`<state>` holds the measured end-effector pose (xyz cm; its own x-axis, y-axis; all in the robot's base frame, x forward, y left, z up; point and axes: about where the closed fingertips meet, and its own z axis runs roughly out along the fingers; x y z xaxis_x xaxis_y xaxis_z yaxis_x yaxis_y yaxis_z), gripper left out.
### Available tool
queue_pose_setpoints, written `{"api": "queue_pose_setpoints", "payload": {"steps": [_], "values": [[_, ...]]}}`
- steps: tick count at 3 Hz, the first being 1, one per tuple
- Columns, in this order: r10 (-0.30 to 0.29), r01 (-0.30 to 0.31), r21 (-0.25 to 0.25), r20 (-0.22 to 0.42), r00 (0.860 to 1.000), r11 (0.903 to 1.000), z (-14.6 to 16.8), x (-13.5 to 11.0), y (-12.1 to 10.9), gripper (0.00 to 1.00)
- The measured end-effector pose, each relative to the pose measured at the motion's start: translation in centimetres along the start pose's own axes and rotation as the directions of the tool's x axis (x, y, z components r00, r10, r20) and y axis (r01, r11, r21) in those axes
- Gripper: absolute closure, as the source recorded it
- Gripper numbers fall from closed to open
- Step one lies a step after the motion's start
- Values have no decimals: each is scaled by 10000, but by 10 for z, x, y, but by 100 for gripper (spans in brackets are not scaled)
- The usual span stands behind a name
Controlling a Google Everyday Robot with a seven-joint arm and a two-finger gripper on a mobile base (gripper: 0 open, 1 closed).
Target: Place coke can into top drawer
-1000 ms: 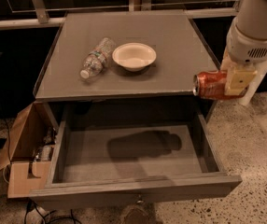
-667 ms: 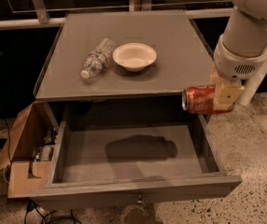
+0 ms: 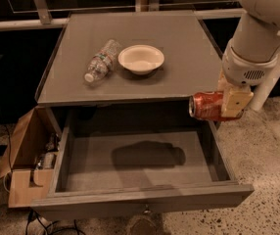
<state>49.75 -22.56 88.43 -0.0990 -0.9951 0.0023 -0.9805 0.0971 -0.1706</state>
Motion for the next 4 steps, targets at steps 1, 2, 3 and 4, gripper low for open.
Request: {"api": "queue_pose_setpoints", "payload": {"steps": [1, 2, 3, 4], "values": [[361, -352, -275, 311, 9989, 9990, 36, -11, 10, 100], [959, -910, -805, 598, 9936, 9926, 89, -28, 18, 100], [961, -911, -807, 598, 9936, 9926, 89, -28, 18, 100], [1313, -1236, -1137, 629, 9893, 9858, 112, -35, 31, 100]]}}
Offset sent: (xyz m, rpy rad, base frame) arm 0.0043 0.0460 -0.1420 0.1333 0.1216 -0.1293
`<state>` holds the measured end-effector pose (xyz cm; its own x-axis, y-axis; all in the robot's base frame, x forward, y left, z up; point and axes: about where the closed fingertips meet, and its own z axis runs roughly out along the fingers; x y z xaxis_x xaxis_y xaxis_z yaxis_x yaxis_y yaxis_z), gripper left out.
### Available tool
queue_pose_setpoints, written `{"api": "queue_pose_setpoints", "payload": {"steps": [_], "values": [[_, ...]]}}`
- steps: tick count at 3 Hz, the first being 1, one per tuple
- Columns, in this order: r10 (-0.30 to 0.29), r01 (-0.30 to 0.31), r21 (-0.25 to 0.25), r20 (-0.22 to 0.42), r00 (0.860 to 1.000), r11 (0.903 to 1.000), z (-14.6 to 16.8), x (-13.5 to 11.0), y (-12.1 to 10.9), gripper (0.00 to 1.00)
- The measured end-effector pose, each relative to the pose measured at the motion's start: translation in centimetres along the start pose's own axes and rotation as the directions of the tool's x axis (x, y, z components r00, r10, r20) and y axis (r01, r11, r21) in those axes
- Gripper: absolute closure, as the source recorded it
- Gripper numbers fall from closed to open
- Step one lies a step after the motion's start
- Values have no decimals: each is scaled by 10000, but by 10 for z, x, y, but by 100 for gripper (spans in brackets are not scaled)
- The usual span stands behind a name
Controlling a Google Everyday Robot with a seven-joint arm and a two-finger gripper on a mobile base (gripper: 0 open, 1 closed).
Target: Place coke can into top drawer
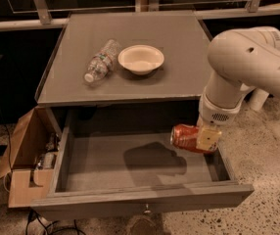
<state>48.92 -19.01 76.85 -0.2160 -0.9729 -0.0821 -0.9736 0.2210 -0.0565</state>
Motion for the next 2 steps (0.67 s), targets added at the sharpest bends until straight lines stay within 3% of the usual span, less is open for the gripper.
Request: {"api": "queue_pose_setpoints", "payload": {"steps": [1, 2], "values": [[766, -754, -410, 293, 9966, 9963, 58, -11, 10, 100], [771, -759, -411, 296, 9966, 9963, 58, -11, 10, 100]]}}
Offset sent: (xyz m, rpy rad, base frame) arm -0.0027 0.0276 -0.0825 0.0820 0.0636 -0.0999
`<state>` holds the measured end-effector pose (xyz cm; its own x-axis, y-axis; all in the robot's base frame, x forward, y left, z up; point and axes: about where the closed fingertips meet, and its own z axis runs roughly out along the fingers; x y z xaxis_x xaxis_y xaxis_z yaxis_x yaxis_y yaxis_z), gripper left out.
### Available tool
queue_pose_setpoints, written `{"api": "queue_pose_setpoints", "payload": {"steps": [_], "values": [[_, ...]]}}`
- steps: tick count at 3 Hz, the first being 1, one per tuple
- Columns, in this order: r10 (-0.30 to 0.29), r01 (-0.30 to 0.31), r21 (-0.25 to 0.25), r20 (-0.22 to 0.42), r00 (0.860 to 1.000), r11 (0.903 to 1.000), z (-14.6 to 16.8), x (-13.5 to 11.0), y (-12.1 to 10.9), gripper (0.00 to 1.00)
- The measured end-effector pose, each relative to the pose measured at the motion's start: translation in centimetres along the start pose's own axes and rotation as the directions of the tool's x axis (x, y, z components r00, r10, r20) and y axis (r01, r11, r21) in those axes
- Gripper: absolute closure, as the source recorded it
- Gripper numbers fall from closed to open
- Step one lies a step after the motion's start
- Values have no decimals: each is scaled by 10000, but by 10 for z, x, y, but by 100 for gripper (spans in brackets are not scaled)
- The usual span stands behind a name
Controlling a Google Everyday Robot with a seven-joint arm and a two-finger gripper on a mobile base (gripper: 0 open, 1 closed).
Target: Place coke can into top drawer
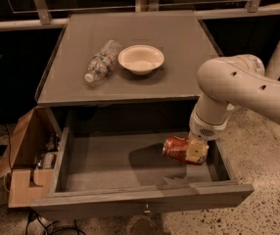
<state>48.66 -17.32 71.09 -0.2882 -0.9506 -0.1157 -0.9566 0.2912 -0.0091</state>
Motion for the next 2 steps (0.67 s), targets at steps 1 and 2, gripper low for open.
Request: {"api": "queue_pose_setpoints", "payload": {"steps": [1, 2], "values": [[320, -318, -274, 77, 9995, 9991, 24, -1, 5, 100], [674, -669, -262, 159, 9976, 9974, 46, -3, 2, 100]]}}
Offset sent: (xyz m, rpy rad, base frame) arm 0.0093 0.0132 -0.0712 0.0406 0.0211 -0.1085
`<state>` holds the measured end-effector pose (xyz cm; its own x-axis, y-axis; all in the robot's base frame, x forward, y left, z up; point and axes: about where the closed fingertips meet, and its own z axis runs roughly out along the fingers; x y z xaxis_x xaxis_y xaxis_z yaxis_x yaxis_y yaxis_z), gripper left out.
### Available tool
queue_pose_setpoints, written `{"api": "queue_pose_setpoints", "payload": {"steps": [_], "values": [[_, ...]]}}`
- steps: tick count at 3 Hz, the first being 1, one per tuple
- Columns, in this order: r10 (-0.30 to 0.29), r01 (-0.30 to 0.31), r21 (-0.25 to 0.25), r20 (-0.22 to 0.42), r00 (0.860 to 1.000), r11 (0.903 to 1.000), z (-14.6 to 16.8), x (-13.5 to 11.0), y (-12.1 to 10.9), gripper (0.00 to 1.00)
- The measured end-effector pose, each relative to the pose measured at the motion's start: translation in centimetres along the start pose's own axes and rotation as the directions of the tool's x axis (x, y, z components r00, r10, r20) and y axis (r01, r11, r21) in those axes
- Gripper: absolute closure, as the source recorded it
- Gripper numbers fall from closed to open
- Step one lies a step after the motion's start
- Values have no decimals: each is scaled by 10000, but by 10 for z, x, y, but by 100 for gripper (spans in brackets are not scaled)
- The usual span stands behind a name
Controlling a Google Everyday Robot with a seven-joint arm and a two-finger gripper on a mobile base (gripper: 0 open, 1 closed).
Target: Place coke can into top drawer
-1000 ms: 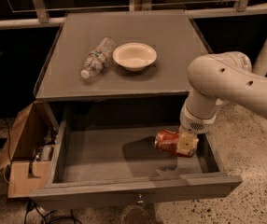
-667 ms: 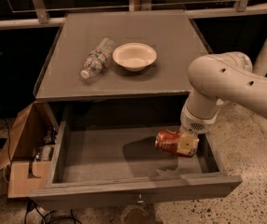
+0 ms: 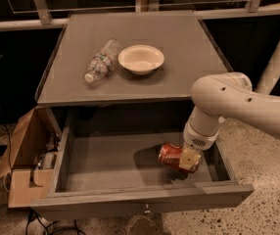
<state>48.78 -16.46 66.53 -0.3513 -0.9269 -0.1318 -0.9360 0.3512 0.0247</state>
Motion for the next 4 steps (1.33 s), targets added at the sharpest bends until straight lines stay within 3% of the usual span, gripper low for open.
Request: {"api": "queue_pose_setpoints", "payload": {"steps": [2, 4], "values": [[511, -511, 73, 60, 9987, 9987, 27, 2, 0, 100], [837, -836, -170, 54, 9965, 9964, 42, 2, 1, 100]]}}
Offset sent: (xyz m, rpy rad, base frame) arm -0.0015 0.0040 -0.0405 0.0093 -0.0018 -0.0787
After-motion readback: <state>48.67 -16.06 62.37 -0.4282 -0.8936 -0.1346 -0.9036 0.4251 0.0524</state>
